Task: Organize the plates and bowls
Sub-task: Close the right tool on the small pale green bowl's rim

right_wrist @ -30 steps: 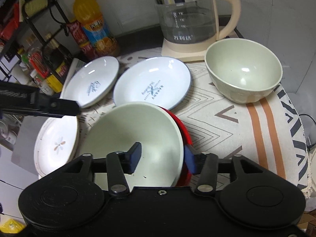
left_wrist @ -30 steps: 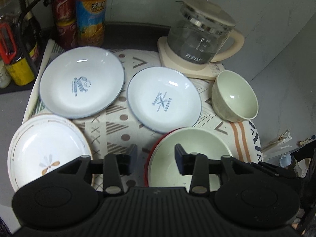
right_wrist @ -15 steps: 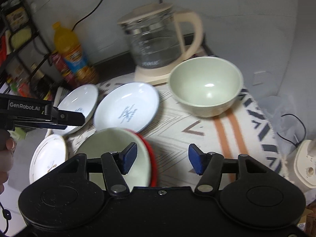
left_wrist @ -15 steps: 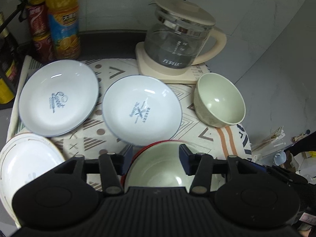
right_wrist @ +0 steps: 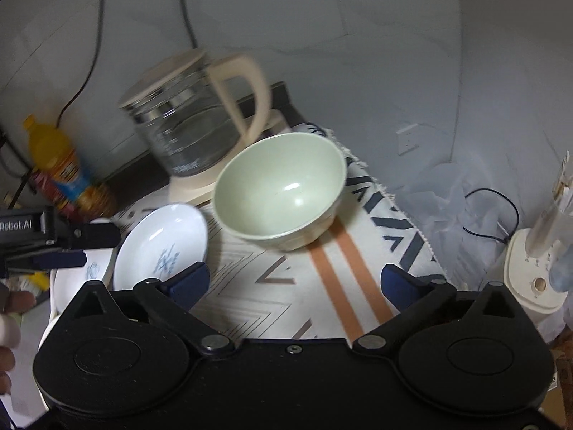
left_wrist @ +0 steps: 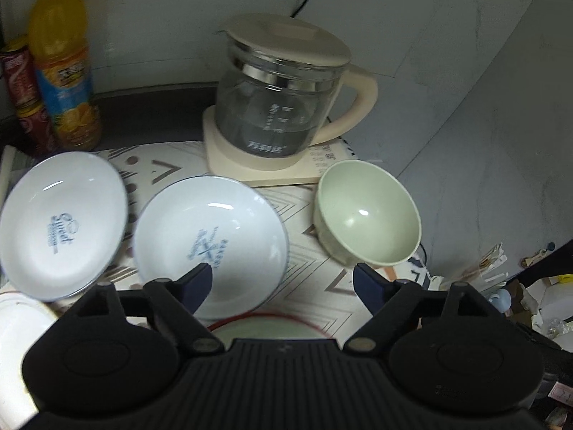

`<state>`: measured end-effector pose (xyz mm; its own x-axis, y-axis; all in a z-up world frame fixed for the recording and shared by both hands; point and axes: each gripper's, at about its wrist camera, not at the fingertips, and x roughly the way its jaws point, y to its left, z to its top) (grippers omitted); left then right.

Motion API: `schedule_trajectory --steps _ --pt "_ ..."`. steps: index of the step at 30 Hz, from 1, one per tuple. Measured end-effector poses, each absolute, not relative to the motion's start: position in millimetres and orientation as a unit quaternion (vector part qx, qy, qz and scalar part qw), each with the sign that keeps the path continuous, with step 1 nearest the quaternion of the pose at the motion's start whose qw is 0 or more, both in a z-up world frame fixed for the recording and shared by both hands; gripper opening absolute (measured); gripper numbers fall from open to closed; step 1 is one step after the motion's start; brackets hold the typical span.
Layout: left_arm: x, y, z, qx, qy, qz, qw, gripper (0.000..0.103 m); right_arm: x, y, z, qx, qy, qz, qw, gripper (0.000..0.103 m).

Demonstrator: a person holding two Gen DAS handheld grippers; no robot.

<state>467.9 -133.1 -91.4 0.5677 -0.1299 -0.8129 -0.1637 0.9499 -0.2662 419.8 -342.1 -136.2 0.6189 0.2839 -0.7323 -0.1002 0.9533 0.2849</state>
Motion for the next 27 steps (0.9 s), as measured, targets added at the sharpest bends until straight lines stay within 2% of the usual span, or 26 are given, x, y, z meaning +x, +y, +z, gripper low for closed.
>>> schedule_trajectory --steps 14,23,26,27 --pt "526 -157 -124 -0.164 0.482 -0.011 0.861 0.085 457 -354 -162 0.151 0.429 0.071 0.888 0.1" --pt "549 -172 -142 -0.153 0.482 -0.008 0.863 0.081 477 -358 -179 0.175 0.435 0.056 0.882 0.085" --pt "556 -173 -150 -0.16 0.485 -0.004 0.86 0.073 485 -357 -185 0.184 0.438 0.055 0.878 0.077" --pt "558 -174 -152 -0.162 0.487 -0.002 0.858 0.068 487 -357 -187 0.186 0.44 0.055 0.877 0.073"
